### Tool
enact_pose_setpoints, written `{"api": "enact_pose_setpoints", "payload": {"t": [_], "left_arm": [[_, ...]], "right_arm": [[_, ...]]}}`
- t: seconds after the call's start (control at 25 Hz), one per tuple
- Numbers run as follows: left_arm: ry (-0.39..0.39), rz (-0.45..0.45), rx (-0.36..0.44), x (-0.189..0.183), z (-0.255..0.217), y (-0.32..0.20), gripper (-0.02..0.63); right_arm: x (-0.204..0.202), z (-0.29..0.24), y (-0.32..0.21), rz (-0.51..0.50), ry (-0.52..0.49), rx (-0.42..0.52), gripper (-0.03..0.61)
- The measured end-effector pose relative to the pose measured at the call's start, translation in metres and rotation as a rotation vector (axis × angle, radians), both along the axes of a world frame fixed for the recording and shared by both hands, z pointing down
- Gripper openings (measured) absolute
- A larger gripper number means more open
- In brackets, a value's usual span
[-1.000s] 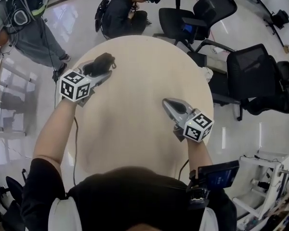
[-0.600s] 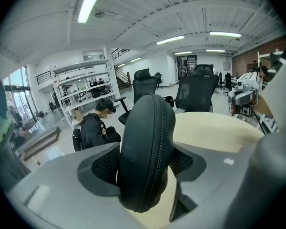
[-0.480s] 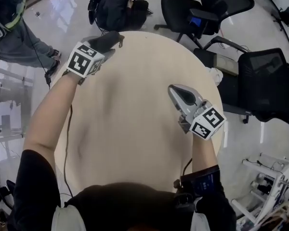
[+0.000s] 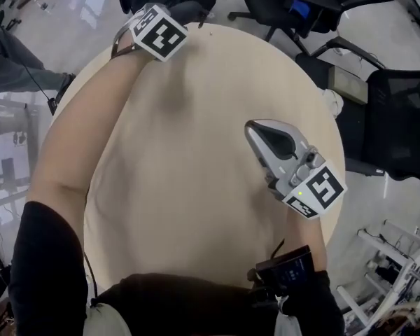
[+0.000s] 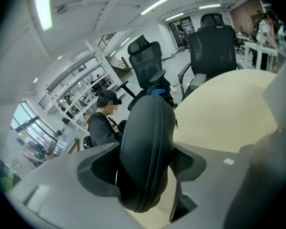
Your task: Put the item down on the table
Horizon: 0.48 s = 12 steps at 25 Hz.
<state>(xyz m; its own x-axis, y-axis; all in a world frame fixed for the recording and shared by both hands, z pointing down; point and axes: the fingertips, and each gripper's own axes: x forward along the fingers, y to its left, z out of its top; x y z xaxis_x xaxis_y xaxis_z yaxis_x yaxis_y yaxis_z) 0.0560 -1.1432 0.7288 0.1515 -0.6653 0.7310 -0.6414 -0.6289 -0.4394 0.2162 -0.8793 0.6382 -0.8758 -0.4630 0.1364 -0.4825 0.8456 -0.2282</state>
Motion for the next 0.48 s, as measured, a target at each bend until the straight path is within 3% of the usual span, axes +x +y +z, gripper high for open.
{"api": "enact_pose_setpoints", "payload": {"t": [0.48], "left_arm": [[-0.252, 0.087, 0.091, 0.041, 0.044, -0.020, 0.302]], "right_arm": [[0.004, -0.005, 0.015, -0.045, -0.087, -0.001, 0.014]]}}
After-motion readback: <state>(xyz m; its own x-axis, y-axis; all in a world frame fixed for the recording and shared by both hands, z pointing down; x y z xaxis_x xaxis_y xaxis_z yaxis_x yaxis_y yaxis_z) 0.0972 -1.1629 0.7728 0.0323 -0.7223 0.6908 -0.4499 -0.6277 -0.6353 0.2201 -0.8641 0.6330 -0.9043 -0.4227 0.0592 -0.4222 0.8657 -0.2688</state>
